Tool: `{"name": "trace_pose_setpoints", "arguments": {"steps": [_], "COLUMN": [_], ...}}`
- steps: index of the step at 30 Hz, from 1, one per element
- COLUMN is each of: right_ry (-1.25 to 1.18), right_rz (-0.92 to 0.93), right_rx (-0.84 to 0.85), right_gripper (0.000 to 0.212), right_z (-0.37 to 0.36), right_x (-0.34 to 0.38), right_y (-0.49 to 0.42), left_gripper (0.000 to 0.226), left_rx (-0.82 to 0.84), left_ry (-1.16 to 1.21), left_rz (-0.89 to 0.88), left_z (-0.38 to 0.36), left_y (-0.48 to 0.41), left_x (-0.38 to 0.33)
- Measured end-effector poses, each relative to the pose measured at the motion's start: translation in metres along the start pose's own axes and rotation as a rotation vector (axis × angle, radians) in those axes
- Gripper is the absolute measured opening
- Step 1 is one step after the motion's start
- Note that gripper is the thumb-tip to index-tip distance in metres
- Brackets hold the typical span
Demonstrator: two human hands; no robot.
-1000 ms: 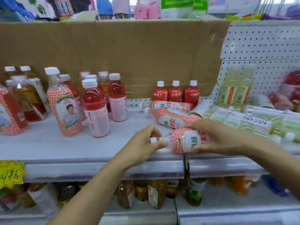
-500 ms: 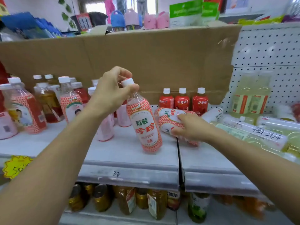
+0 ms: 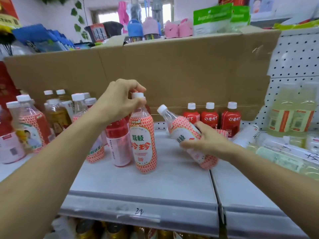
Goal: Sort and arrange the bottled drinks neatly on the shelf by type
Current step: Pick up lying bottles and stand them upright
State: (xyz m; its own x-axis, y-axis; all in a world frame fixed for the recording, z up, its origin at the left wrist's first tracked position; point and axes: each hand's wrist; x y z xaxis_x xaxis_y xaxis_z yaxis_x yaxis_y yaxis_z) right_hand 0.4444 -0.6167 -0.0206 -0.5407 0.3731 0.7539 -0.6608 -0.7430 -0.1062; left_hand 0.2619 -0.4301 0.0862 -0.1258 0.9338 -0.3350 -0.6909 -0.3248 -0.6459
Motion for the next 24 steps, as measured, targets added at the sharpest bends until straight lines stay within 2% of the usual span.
{"name": "trace_pose_setpoints", "arguments": {"steps": [6,13,15,17,21,24], "right_ry": [-0.370,-0.364,-0.213,0.075,0.581,0.852], "right_rz": [0.065,0.062,0.064,0.087,0.039,-0.074], "right_rx": [0.031,0.096,0.190,0.249,-0.015,0.011], "right_gripper": [0.056,0.068,0.074,0.071,0.066,0.080], "right_z": [-0.035,-0.044,-0.030,-0.006,0.020,0.009], "right_x": [0.028,0.020,0.015,0.008,-0.018,-0.030], "right_y": [-0.019,-0.033,-0.032,-0.036,-0.060,-0.072], "left_gripper": [0.025,0.023,0.022,0.024,0.033,0.043], "left_rx": [0.043,-0.024,-0.073,-0.089,-0.081,-0.113], "left_ry": [-0.016,-0.039,-0.058,-0.092,-0.138,-0.132], "left_rz": [0.007,-0.034,-0.044,-0.043,-0.049,-0.074], "left_z": [0.012,0.003,-0.001,-0.004,-0.009,-0.015], "left_y": [0.003,0.015,0.018,0.021,0.021,0.022], "left_x": [0.009,0.010,0.008,0.006,-0.002,-0.014]}}
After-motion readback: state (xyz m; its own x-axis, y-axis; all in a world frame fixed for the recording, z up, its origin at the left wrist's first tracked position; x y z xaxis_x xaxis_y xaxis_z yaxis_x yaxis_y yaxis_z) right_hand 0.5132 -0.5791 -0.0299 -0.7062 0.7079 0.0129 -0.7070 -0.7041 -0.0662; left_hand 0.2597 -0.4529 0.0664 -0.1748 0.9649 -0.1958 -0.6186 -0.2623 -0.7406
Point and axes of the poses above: each hand's wrist, its own y-axis away from the middle knuckle, its own z-axis out of the back of the hand, x = y × z, and after that the axes turned 5 degrees about -z, right-handed
